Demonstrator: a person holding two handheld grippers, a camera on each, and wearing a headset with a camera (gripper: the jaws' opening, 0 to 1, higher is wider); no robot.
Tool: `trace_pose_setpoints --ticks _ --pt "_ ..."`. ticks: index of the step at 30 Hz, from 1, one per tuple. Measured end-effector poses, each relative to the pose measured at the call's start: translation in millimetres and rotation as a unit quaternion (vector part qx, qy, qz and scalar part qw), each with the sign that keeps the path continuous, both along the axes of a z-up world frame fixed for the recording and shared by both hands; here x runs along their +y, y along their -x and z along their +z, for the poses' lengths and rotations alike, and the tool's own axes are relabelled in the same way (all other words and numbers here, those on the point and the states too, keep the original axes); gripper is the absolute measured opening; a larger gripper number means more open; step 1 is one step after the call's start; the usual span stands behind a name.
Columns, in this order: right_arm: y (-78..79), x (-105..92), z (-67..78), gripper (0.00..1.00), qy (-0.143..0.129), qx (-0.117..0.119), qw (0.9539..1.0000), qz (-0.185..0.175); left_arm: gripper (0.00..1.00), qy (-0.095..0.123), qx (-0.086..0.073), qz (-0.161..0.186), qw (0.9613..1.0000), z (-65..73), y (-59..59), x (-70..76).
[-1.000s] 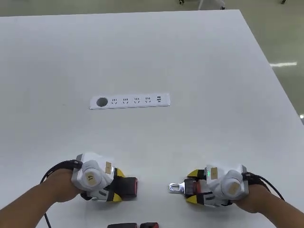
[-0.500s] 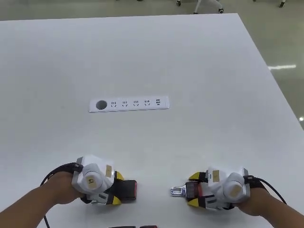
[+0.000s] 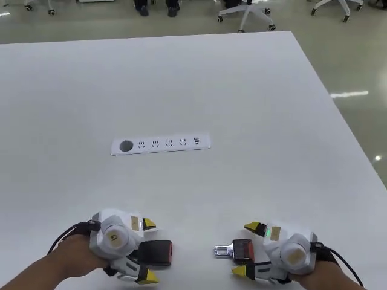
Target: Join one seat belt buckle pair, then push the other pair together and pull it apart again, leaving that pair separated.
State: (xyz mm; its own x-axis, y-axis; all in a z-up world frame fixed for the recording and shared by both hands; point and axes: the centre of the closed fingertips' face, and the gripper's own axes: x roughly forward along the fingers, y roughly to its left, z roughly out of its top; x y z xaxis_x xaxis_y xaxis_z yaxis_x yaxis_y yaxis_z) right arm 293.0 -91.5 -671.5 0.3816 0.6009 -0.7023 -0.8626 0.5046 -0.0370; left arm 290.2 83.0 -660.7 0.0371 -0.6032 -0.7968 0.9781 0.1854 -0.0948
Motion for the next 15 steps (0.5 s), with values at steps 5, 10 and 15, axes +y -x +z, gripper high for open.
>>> trace_pose_setpoints --ticks 5,10,15 --pt "-10.7 -4.7 26.9 0.68 -0.038 -0.042 0.9937 -0.097 0.86 0.039 -0.004 0.077 0.9962 19.3 -6.8 1.0" --pt "-9.8 -8.6 44.9 0.76 -0.060 -0.072 0.9820 -0.164 0.94 0.078 -0.023 0.157 0.9841 36.3 -15.4 14.2" --pt "-6.1 -6.4 63.3 0.83 -0.079 -0.100 0.9694 -0.210 1.00 0.113 -0.034 0.231 0.9658 47.8 -14.7 27.0"
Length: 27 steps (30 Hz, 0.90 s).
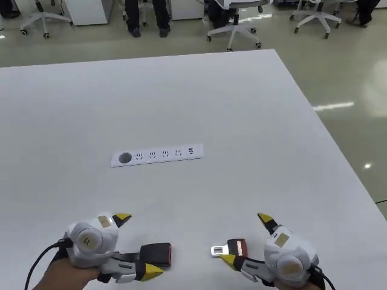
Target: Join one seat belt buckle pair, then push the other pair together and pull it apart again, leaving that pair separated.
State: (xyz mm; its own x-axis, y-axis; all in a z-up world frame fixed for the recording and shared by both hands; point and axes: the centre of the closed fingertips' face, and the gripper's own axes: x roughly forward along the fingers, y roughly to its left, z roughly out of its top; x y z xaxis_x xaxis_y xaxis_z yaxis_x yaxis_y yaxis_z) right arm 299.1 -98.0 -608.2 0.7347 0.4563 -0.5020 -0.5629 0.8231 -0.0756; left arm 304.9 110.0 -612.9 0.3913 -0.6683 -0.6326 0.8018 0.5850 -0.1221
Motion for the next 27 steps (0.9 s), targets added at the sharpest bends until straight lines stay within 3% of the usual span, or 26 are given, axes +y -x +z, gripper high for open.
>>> trace_pose_setpoints --ticks 3,5,6,9,11,17,20,21,23,27 --pt "5.0 4.9 10.7 0.85 -0.004 -0.013 0.9999 -0.010 1.00 0.028 -0.004 0.042 0.9987 16.6 5.1 4.7" --pt "7.0 6.5 18.3 0.86 -0.017 -0.022 0.9993 -0.026 1.00 0.023 -0.007 0.042 0.9988 23.0 13.7 7.1" --pt "8.0 6.4 22.1 0.87 -0.018 -0.026 0.9991 -0.030 1.00 0.029 -0.013 0.058 0.9978 29.0 15.9 9.5" --pt "14.9 7.3 29.2 0.88 -0.030 -0.031 0.9978 -0.051 1.00 0.051 -0.009 0.106 0.9931 33.4 18.5 24.2" --pt "19.3 6.3 31.8 0.88 -0.035 -0.035 0.9966 -0.066 1.00 0.066 -0.026 0.127 0.9893 38.9 19.3 29.5" --pt "43.8 12.9 46.0 0.89 -0.045 -0.038 0.9948 -0.083 1.00 0.082 -0.029 0.157 0.9837 40.7 43.9 40.3" --pt "54.9 10.9 46.2 0.90 -0.058 -0.037 0.9925 -0.101 1.00 0.085 -0.036 0.163 0.9823 44.4 57.9 41.6" --pt "58.6 11.0 46.2 0.90 -0.057 -0.037 0.9923 -0.103 1.00 0.085 -0.034 0.165 0.9820 43.4 57.3 48.4" --pt "66.4 11.7 45.0 0.91 -0.056 -0.036 0.9920 -0.107 1.00 0.091 -0.045 0.172 0.9799 48.5 63.2 50.9" --pt "81.8 13.6 43.4 0.92 -0.058 -0.037 0.9917 -0.109 1.00 0.089 -0.047 0.169 0.9804 48.0 79.7 58.3"
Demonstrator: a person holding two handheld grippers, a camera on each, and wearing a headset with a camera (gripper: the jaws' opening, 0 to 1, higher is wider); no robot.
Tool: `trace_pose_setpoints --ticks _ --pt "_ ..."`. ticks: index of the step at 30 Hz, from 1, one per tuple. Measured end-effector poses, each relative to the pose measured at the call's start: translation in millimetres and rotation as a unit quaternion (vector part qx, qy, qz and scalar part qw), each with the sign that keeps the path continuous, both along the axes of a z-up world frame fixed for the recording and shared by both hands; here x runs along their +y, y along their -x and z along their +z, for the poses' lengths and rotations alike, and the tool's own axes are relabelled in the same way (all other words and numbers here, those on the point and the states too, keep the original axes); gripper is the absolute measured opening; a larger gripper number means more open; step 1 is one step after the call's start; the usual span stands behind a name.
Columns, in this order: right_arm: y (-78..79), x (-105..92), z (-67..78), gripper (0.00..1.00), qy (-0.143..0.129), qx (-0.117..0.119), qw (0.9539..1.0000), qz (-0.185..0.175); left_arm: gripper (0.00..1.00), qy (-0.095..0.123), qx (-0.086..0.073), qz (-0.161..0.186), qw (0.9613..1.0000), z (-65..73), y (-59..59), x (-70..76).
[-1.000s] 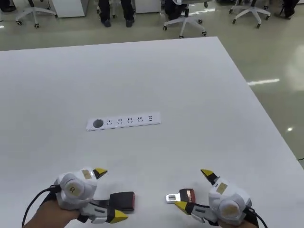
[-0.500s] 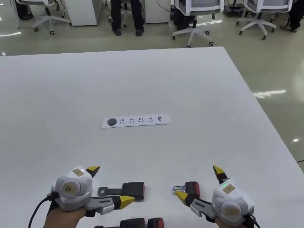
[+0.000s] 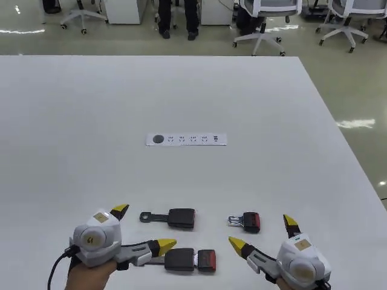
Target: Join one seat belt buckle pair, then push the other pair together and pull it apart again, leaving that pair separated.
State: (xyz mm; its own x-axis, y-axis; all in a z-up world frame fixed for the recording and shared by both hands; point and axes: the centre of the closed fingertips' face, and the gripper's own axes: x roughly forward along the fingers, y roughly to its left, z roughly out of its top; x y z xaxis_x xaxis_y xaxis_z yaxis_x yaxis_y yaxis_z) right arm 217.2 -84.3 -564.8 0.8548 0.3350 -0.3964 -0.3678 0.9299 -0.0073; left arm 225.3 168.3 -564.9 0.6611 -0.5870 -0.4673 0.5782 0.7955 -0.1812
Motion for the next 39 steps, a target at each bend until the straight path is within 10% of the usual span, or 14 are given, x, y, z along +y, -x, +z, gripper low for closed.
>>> trace_pose_setpoints --ticks 13,39 --pt "33.9 7.5 6.1 0.99 -0.007 -0.009 0.9998 0.018 1.00 0.020 -0.021 -0.002 0.9996 17.0 42.3 12.1" --pt "47.2 5.0 5.0 0.99 0.005 -0.011 0.9991 0.040 1.00 0.018 -0.018 0.013 0.9996 22.3 59.5 34.8"
